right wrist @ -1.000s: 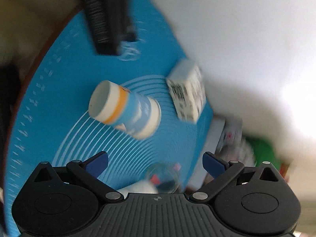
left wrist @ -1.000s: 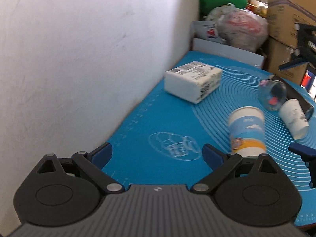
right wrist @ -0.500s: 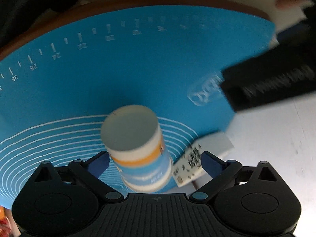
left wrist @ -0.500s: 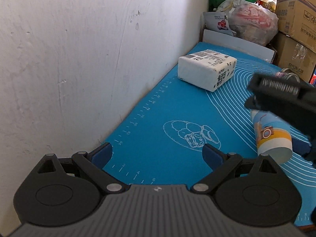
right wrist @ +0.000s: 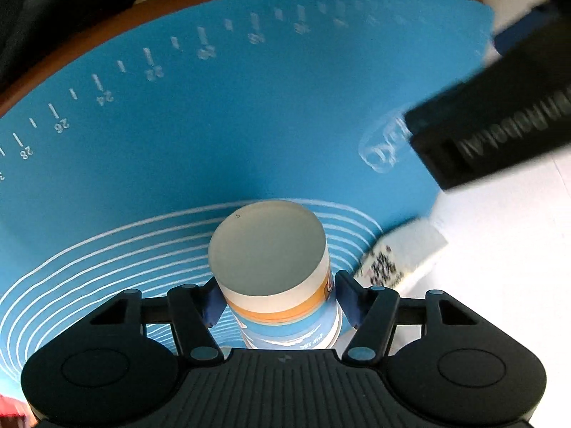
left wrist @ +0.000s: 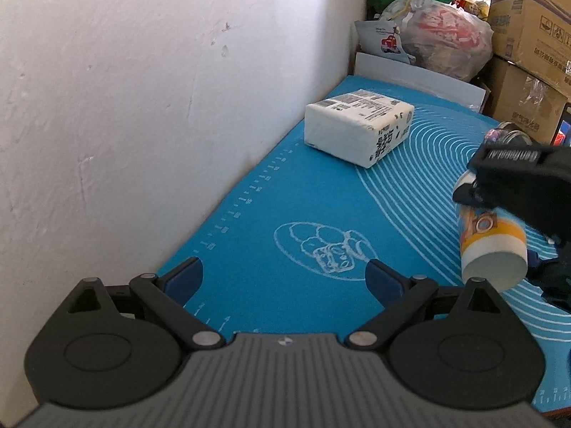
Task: Flip cup upside down
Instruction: 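Rotate the printed cup rim-down with the right tool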
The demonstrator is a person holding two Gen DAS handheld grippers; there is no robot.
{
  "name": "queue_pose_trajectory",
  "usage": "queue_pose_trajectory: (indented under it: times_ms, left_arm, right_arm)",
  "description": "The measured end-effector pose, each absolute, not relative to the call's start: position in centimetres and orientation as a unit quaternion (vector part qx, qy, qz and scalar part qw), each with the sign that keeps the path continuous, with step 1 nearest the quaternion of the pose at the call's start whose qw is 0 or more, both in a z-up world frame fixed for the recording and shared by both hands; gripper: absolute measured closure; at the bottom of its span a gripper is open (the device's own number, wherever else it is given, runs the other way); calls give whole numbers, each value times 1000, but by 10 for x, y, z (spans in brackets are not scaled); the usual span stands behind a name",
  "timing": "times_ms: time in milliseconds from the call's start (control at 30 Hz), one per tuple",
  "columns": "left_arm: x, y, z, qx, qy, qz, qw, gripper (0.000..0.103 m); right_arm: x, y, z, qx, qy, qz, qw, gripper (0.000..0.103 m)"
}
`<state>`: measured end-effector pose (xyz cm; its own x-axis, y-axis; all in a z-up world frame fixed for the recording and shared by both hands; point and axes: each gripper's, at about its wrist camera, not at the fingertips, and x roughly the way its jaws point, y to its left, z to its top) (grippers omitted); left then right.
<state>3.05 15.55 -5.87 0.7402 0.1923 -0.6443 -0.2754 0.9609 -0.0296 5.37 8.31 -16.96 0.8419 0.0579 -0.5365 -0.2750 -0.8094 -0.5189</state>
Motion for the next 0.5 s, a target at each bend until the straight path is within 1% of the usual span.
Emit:
queue_pose_trajectory:
  times_ms: [100, 200, 267, 367, 500]
  left_arm:
    - [33, 152, -55, -64, 332, 120, 933, 6]
    - [36, 149, -49, -67, 323, 112, 937, 6]
    - [38, 145, -44, -70, 316, 106, 940, 6]
    - [43, 136, -37, -69, 308, 97, 944, 6]
    - [50, 121, -31, -59, 302, 83, 948, 6]
  right_arm:
    - [60, 80, -144, -882, 85, 274, 373, 43]
    - [68, 78, -114, -831, 126, 272, 469, 43]
    - [76, 74, -90, -773, 167, 275, 546, 43]
    - [87, 60, -62, -684, 219, 278, 638, 43]
    - [94, 26, -27, -522, 294, 286, 747, 43]
